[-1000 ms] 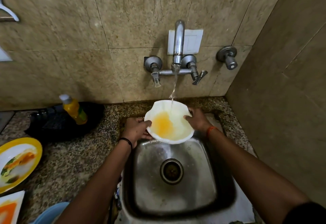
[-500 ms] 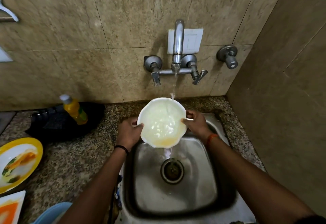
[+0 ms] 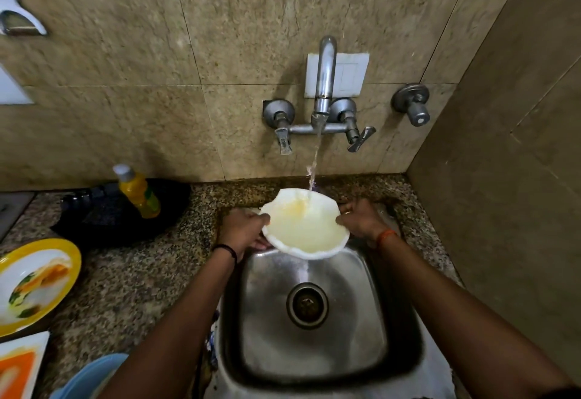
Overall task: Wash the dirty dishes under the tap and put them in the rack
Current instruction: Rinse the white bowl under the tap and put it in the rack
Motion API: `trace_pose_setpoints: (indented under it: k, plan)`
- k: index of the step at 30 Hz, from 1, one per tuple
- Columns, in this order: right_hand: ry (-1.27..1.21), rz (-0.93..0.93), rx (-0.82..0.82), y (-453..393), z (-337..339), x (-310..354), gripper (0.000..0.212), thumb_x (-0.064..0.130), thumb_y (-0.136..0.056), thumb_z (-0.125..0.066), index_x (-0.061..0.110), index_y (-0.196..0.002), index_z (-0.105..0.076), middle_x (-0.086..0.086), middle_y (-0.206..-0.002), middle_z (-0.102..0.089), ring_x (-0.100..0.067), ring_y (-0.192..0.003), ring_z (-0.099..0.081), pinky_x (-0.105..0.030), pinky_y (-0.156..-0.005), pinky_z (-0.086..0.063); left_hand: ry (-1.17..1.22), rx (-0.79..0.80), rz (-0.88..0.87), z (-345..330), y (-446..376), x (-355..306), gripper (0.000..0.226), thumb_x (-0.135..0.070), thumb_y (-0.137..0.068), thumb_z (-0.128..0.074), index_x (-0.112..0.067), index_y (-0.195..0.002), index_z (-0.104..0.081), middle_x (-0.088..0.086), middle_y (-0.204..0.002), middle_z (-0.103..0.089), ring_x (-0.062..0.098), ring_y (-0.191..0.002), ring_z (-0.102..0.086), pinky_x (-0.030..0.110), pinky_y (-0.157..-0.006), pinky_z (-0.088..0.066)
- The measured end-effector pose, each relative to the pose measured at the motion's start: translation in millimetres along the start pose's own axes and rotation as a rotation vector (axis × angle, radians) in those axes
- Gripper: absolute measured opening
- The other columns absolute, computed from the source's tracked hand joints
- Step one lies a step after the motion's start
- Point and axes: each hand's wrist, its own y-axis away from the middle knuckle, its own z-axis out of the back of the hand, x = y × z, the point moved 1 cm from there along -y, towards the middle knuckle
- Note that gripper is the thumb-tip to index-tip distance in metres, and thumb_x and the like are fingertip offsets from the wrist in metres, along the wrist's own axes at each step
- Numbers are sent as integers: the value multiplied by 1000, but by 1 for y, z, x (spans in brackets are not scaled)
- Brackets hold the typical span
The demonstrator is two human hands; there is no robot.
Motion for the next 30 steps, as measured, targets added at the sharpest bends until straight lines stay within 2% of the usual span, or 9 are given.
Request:
trace_pose_setpoints:
  k: [6, 10, 12, 14, 17, 21, 24, 26, 30]
  plan:
    - [-164, -45, 89, 8, -25, -10, 17, -6, -78, -62, 7, -89, -64, -22, -105, -68, -32, -89, -65, -49, -75, -58, -480, -173, -320, 10, -3, -13, 32, -31, -59, -51, 1, -52, -56, 18, -49, -60, 31, -49, -63, 40, -52, -54]
    - [315, 265, -128, 31, -37, 0, 79, 7, -82, -62, 6, -150, -23, -15, -154, -31, -30, -141, -31, -36, -115, -27, -342, -115, -223, 11, -17, 6, 24, -27, -57, -54, -8, -59, -68, 13, -58, -68, 27, -55, -68, 45, -54, -58]
    - [586, 534, -281, 43, -46, 4, 82, 22, -89, -53, 9, -154, -4, -10, -162, -2, -26, -150, -1, -37, -122, -6, -219, -95, -142, 8, -20, 15, 21, -25, -57, -58, -12, -65, -72, 12, -67, -72, 27, -63, -71, 51, -58, -59]
    - [706, 658, -116, 48, -60, 1, 75, 44, -96, -35, 13, -155, 0, -7, -162, 8, -23, -150, 7, -39, -122, 0, -165, -94, -94, 4, -12, 15, 10, -18, -63, -62, -12, -62, -70, 15, -71, -73, 29, -65, -72, 52, -58, -59]
    - [712, 620, 225, 51, -78, -8, 86, 72, -89, -14, 18, -155, -2, -4, -162, 9, -21, -150, 7, -39, -122, -2, -104, -74, -46, 0, -11, 20, 14, -16, -69, -66, -19, -56, -70, 11, -70, -73, 28, -63, -72, 51, -59, -60]
    - [766, 746, 355, 61, -73, -16, 79, 72, -88, -14, 29, -154, -6, 2, -162, 1, -17, -150, 3, -40, -123, -5, 28, -52, 25, -1, -5, 27, 10, -9, -77, -66, -10, -79, -75, 13, -77, -72, 28, -66, -69, 45, -58, -60]
    - [953, 875, 227, 63, -60, -26, 78, 74, -89, -14, 30, -151, -26, -2, -159, -22, -22, -148, -18, -40, -121, -5, 152, -65, 87, -3, -3, 34, 17, 0, -88, -59, 0, -103, -67, 15, -89, -67, 28, -70, -65, 29, -46, -56]
    - [1041, 760, 66, 62, -54, -25, 92, 78, -85, -9, 17, -147, -38, -15, -153, -35, -32, -144, -27, -45, -120, 2, 217, -80, 107, -4, -3, 36, 17, -1, -89, -60, -1, -105, -65, 15, -93, -67, 31, -78, -65, 27, -45, -55]
    - [1039, 597, 146, 83, -70, -13, 121, 83, -64, -4, 1, -151, -19, -28, -156, -14, -41, -147, -9, -50, -119, 4, 263, -111, 102, -14, -8, 39, 19, -3, -88, -62, -4, -106, -68, 17, -101, -70, 34, -85, -67, 33, -54, -58]
